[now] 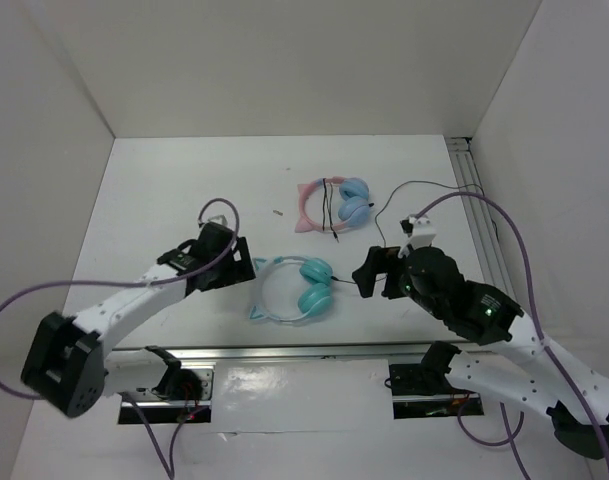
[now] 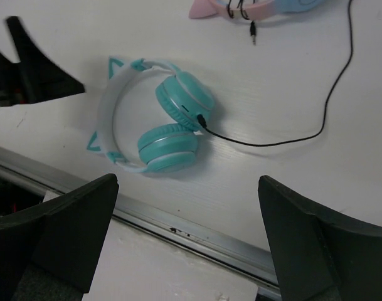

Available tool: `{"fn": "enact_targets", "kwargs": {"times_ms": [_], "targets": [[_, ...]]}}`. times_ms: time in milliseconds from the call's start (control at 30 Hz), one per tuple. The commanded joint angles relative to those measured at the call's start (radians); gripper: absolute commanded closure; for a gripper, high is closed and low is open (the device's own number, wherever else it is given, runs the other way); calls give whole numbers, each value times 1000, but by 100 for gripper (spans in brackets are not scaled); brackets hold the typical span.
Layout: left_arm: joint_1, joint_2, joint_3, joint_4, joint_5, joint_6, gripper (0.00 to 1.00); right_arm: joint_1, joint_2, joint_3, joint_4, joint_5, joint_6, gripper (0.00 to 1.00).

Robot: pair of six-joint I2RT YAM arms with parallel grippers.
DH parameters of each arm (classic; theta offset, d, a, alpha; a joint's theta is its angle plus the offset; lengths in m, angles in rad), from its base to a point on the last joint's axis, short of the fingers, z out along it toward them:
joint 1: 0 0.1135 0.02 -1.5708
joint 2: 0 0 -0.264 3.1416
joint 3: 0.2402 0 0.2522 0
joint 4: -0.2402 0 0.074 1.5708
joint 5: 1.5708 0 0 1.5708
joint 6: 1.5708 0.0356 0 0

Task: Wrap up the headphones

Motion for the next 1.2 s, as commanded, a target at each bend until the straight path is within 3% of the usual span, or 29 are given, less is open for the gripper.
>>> {"fn": "enact_targets", "kwargs": {"times_ms": [0,200,300,367,600,733,933,1067,1167], "targets": [[-23,161,4,173,0,-9,0,7,30,-12,170,-100,-19,0],[-107,339,-22,221,-120,-67,3,7,18,-60,179,-110,-19,0],[-162,399,4,184,-196,-97,16,7,9,-60,179,-110,-19,0],[-216,428,46,131,-248,-128,31,7,9,-51,179,-99,-19,0],[-279,499,93,15,-303,-219,55,7,18,-51,179,-99,-28,0],[-302,483,83,-27,-303,-255,57,7,18,-51,179,-90,-28,0],[-311,433,52,-38,-312,-265,41,7,0,-51,179,-90,-28,0],[-311,433,52,-48,-312,-265,41,7,0,-51,179,-99,-28,0],[-311,452,52,-38,-312,-265,52,7,-11,-51,179,-99,-19,0]]}}
